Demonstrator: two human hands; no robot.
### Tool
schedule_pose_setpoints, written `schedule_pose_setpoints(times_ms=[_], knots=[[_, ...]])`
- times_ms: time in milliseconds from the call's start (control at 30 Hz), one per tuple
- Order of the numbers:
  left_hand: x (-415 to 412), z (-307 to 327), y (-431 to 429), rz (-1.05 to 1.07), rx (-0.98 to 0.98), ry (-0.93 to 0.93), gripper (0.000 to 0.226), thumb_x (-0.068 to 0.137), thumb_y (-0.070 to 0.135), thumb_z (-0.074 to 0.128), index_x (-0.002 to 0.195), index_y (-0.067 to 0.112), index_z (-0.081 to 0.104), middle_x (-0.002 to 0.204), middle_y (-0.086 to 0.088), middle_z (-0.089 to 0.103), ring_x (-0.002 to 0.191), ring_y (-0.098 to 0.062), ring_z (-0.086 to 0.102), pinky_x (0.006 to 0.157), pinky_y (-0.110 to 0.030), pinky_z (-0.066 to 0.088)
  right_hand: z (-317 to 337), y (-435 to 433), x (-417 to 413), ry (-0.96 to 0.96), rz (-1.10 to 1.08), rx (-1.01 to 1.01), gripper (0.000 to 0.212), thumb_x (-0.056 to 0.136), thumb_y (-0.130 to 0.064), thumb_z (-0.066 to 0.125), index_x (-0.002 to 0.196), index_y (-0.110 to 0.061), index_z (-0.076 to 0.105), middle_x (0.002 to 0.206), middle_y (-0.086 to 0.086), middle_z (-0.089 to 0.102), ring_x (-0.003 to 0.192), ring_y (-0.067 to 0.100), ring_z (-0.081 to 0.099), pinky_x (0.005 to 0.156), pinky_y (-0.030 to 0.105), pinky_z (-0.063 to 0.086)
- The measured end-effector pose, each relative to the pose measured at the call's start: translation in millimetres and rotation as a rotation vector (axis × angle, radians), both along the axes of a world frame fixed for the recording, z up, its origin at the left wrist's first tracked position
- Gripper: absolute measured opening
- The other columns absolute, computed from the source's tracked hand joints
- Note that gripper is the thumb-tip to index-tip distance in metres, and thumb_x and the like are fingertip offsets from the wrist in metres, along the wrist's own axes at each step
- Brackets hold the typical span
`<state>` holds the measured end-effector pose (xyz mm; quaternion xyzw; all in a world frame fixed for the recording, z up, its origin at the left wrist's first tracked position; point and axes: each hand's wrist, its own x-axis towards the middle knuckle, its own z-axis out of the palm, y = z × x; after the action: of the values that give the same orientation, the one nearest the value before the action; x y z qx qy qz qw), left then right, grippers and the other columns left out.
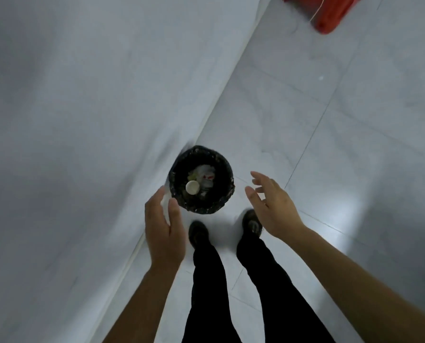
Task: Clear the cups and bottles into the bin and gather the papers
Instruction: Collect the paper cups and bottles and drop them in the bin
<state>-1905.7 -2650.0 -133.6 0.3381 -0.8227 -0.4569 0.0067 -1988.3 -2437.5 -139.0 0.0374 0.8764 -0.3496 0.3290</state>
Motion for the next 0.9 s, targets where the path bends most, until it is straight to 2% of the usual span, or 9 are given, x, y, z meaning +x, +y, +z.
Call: schedule_pose_setpoints(times_ms=[167,233,333,500,600,700,767,833,900], knots=[[24,183,24,-0.013,0.01,0.143,0.048,0.097,0.046,0.042,0.14,0.024,0.045,0.14,0.006,0.053,0.126,-0.006,0.051,0.102,-0.03,0.044,178,23,13,0.239,-0.098,-0.143,0.056,0.1,-0.049,0.044,0.15,-0.028,0.034,0.138,-0.008,0.054,0.116,0.003,0.054,0.098,0.032,0.05],[35,234,32,0.004,-0.013,0.203,0.044,0.097,0.044,0.043,0.138,0.029,0.044,0.137,0.008,0.055,0.123,-0.001,0.052,0.099,-0.025,0.043,229,32,25,0.322,-0.159,-0.216,0.055,0.099,-0.049,0.045,0.15,-0.028,0.036,0.136,-0.01,0.055,0.118,0.002,0.055,0.096,0.029,0.05],[44,278,38,0.048,0.004,0.282,0.044,0.096,0.041,0.044,0.138,0.027,0.046,0.134,0.01,0.058,0.122,0.003,0.052,0.094,-0.017,0.041,273,46,46,0.418,-0.24,-0.312,0.052,0.1,-0.049,0.046,0.148,-0.031,0.037,0.135,-0.014,0.055,0.12,-0.001,0.054,0.094,0.022,0.048],[50,308,28,-0.071,0.056,0.394,0.056,0.089,0.051,0.047,0.139,0.025,0.048,0.132,0.01,0.059,0.123,0.0,0.054,0.094,-0.022,0.042,291,60,86,0.546,-0.381,-0.331,0.052,0.098,-0.052,0.047,0.146,-0.034,0.038,0.138,-0.018,0.052,0.122,-0.001,0.054,0.093,0.023,0.048],[40,320,13,-0.175,0.095,0.434,0.057,0.087,0.05,0.051,0.138,0.024,0.048,0.13,0.008,0.06,0.121,-0.002,0.055,0.09,-0.014,0.047,304,62,107,0.573,-0.556,-0.341,0.048,0.097,-0.047,0.05,0.143,-0.036,0.041,0.139,-0.018,0.052,0.122,-0.002,0.054,0.093,0.022,0.049],[20,321,5,-0.32,0.158,0.425,0.044,0.094,0.034,0.061,0.136,0.028,0.048,0.128,0.009,0.06,0.119,-0.003,0.057,0.088,-0.006,0.045,316,63,131,0.63,-0.714,-0.275,0.05,0.095,-0.041,0.055,0.143,-0.037,0.041,0.138,-0.017,0.051,0.122,-0.002,0.053,0.088,0.018,0.046],[10,319,4,-0.462,0.205,0.399,0.043,0.095,0.021,0.062,0.134,0.032,0.047,0.128,0.01,0.06,0.117,-0.002,0.058,0.087,-0.007,0.046,318,62,157,0.645,-0.846,-0.219,0.051,0.095,-0.037,0.059,0.142,-0.037,0.041,0.139,-0.018,0.05,0.122,-0.002,0.053,0.088,0.02,0.047],[3,312,7,-0.605,0.251,0.365,0.045,0.094,0.018,0.061,0.135,0.031,0.046,0.128,0.011,0.06,0.117,-0.002,0.059,0.086,-0.011,0.049,318,57,193,0.663,-1.002,-0.162,0.052,0.093,-0.038,0.06,0.143,-0.034,0.043,0.138,-0.017,0.051,0.121,-0.002,0.054,0.088,0.021,0.048],[0,301,15,-0.727,0.288,0.329,0.046,0.094,0.017,0.061,0.135,0.029,0.047,0.127,0.011,0.06,0.116,-0.004,0.06,0.086,-0.008,0.048,314,49,237,0.669,-1.161,-0.101,0.054,0.091,-0.042,0.059,0.142,-0.032,0.045,0.138,-0.017,0.053,0.12,-0.002,0.055,0.087,0.02,0.048]])
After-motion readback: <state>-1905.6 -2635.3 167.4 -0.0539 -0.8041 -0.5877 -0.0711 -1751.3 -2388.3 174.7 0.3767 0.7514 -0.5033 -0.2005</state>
